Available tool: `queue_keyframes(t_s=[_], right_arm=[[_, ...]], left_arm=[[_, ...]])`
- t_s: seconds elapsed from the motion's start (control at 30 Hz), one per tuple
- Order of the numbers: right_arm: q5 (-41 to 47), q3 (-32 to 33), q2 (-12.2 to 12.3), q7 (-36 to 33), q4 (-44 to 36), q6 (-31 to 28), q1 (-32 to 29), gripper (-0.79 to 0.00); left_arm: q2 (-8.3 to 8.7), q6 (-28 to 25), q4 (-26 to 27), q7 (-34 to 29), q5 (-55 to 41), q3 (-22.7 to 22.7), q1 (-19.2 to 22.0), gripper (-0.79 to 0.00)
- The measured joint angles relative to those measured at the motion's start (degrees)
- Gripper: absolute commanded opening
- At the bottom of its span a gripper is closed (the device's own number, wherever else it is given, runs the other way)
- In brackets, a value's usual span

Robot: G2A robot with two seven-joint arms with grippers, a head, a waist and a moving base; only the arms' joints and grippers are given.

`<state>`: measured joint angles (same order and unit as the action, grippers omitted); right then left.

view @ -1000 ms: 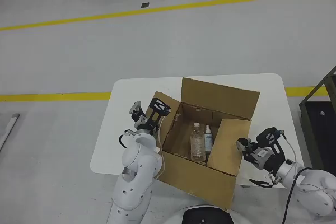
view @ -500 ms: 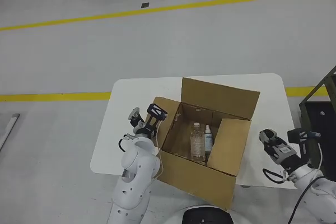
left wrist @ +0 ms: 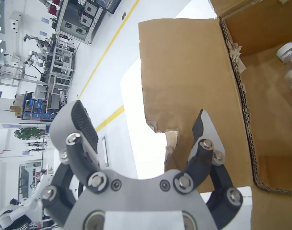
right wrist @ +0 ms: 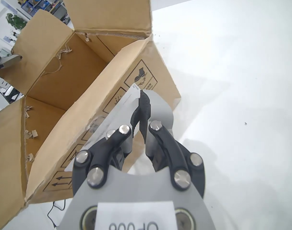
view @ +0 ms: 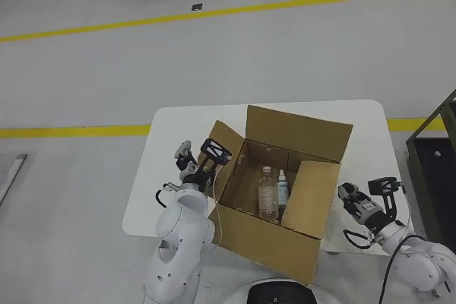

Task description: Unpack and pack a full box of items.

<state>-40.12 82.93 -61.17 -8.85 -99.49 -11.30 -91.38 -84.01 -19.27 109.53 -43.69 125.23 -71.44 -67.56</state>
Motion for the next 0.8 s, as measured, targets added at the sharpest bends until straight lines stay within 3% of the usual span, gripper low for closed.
queue_keyframes(t_s=[0.43, 0.67, 0.8], right_arm=[[-4.6, -7.5, -1.5, -1.1, 9.2, -2.8, 13.9, -0.785], [-8.0, -10.7, -2.0, -3.3, 13.5, -6.4, 20.4, -0.785], [-11.0, -12.0, -2.2, -3.3, 15.1, -7.2, 22.6, -0.785]], left_arm=[[-0.30, -0.3, 9.3, 1.8, -4.0, 2.0, -1.2, 0.000], [-0.87, 0.6, 10.0, 2.9, -12.0, 3.8, -1.0, 0.000], [-1.10, -1.5, 8.8, 3.4, -17.4, 5.4, -0.6, 0.000]])
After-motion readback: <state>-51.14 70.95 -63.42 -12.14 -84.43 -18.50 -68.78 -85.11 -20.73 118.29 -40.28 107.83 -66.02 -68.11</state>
